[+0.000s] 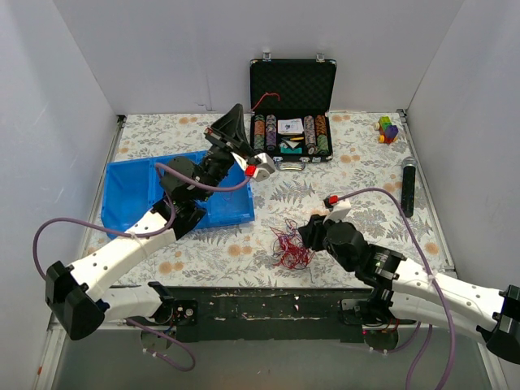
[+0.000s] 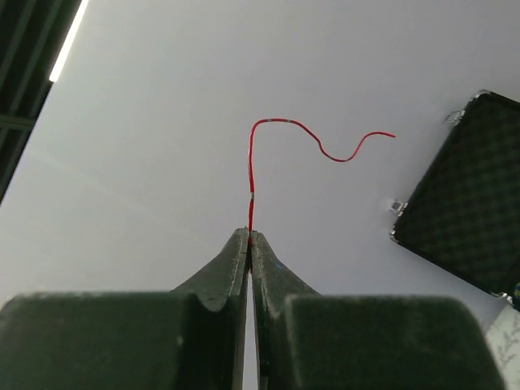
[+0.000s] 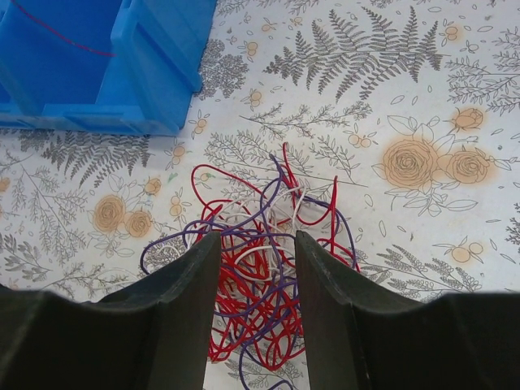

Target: Untangle the cables

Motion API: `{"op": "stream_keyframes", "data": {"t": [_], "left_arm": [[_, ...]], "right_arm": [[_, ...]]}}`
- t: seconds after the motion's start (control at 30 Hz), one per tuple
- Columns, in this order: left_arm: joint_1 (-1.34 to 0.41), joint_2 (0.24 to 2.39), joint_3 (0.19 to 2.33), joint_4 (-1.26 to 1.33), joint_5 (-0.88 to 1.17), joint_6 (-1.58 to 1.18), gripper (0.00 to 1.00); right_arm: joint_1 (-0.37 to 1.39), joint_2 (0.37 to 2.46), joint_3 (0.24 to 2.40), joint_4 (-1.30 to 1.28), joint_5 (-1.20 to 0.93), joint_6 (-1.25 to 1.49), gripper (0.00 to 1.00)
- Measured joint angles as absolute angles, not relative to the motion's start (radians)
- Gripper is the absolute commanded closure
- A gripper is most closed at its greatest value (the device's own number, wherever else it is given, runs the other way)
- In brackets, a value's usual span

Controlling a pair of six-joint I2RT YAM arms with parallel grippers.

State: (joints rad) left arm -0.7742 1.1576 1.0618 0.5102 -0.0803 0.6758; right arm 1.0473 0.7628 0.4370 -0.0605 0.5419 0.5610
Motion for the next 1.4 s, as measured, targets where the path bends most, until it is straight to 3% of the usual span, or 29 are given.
{"op": "stream_keyframes", "data": {"t": [0.23,0.8,1.13,1.4], "left_arm": [[-0.758,1.204,1.014,0.573,-0.092,0.544,1.0],[-0.519,1.333,0.976,0.682,-0.184,0.021,1.0],[-0.519,1.343,0.953,0.482,-0.126,-0.298,1.0],[-0.519,1.291,0.84,0.326,-0.062,-0.373,1.0]], "right_arm": [[1.046,0.73,0.417,-0.079,0.548,0.582,0.52],[1.043,0.662,0.343,-0.104,0.548,0.626,0.53],[1.043,0.66,0.341,-0.102,0.548,0.636,0.53],[1.043,0.654,0.311,-0.103,0.547,0.644,0.53]]}}
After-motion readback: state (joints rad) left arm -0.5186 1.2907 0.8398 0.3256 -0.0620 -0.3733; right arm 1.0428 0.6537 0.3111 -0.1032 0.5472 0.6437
